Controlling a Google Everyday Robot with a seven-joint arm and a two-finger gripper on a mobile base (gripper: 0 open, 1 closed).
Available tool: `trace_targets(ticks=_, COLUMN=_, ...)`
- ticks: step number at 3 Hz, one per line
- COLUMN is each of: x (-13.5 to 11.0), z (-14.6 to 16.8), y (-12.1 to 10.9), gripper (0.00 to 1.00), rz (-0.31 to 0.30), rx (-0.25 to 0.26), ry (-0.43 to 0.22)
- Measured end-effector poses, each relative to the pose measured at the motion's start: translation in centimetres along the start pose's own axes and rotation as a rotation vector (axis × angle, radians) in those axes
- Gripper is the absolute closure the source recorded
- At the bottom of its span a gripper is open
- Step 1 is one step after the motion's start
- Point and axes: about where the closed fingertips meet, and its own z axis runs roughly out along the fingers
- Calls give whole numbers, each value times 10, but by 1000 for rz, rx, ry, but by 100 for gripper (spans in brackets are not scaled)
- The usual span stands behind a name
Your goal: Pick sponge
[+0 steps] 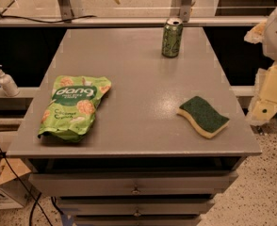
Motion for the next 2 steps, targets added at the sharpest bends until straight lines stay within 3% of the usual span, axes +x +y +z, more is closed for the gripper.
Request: trace_targets(ticks=2, x=2, z=0, y=-2, gripper=0, rz=13, rx=3, ry=-31)
